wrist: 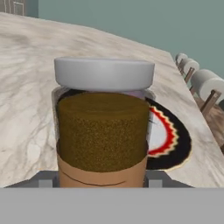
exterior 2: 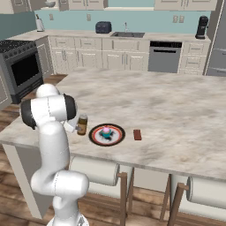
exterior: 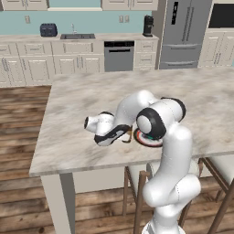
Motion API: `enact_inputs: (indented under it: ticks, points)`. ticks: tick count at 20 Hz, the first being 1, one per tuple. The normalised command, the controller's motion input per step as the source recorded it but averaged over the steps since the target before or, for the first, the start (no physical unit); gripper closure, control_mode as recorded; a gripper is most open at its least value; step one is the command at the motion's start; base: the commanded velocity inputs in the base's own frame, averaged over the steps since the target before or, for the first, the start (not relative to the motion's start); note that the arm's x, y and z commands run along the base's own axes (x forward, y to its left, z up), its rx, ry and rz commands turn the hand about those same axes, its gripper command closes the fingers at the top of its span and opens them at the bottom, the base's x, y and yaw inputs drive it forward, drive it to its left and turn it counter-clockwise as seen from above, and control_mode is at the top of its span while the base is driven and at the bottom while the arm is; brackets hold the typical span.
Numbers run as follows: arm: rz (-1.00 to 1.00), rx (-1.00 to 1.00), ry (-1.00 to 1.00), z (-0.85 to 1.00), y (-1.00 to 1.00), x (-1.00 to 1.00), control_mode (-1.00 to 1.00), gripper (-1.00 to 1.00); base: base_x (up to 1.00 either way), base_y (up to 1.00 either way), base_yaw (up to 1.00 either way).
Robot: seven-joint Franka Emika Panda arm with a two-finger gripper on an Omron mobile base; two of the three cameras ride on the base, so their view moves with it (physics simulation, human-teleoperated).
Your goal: Take the cinnamon bottle from the cabinet and place it on the dining table, next to the plate with the cupcake. Then take the chocolate from the dining counter and place it on the cupcake plate.
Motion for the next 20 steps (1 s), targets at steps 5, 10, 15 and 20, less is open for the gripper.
enact_inputs:
  ticks: [5,10,15,20]
  points:
    - [-0.06,0.00,-0.18,-0.40,0.05,0.00,-1.00,-1.00,0.00,0.00,0.00]
    - [-0.08,0.00,-0.19,-0.24,0.00,-0.01,-1.00,-1.00,0.00,0.00,0.00]
    - [-0.07,0.00,-0.21,0.22,0.00,-0.30,-1.00,-1.00,0.00,0.00,0.00]
    - [-0.05,0.00,-0.26,0.33,0.03,-0.57,-1.00,-1.00,0.00,0.00,0.00]
